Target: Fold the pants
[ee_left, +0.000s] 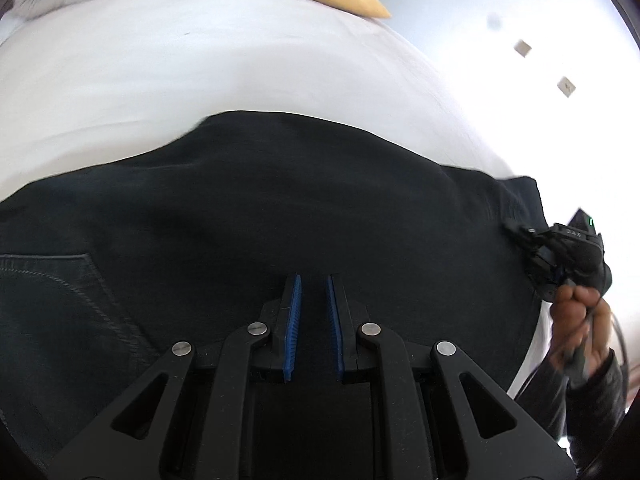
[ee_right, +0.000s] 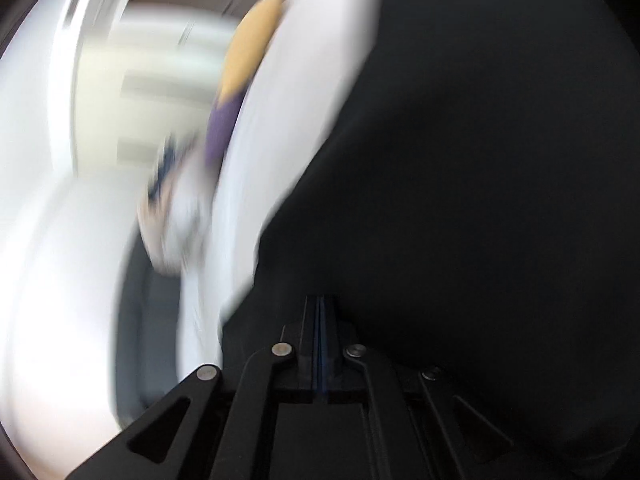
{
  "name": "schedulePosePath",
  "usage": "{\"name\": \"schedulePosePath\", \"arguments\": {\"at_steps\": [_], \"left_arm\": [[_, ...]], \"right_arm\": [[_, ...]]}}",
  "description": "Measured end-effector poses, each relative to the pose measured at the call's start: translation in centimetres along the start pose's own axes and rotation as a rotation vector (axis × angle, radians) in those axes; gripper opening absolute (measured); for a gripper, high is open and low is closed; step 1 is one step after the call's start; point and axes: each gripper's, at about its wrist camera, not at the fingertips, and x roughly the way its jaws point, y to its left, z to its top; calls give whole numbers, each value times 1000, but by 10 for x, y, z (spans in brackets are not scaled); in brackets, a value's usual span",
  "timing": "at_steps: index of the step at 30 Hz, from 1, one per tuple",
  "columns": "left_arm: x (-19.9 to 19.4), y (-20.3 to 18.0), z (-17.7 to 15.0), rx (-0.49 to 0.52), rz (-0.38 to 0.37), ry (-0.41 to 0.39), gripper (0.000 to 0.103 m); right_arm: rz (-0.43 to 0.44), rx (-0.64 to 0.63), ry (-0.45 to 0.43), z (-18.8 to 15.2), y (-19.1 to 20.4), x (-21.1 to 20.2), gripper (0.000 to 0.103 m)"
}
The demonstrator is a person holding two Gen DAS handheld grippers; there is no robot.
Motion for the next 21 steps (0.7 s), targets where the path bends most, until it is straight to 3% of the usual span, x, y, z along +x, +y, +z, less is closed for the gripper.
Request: {"name": "schedulePosePath", "arguments": {"at_steps": [3,5,9,14,16,18,21], "left_arm": [[-8,22,-3,-32,-8,-19,13],[-13,33,-4,-40,-4,-30,13],[-28,63,-6,-72,31,-56,13],[-88,136,-15,-190,142,-138,13],[-107,142,-14,-189,156,-167,13],[-109,124,-7,-135,84,-161,13],[-78,63,5,55,-31,-71,13]], "right_arm": [[-14,17,-160,26,-19,-51,0],[66,77,-141,36,-32,-61,0],[-15,21,-193,30,-4,-53,0],[-120,-15,-295,13,13,-90,2],[-91,-46,-272,2,16,-103,2],[-66,-93,-197,-10,36,-90,2],[0,-159,4,-51,69,-27,2]]}}
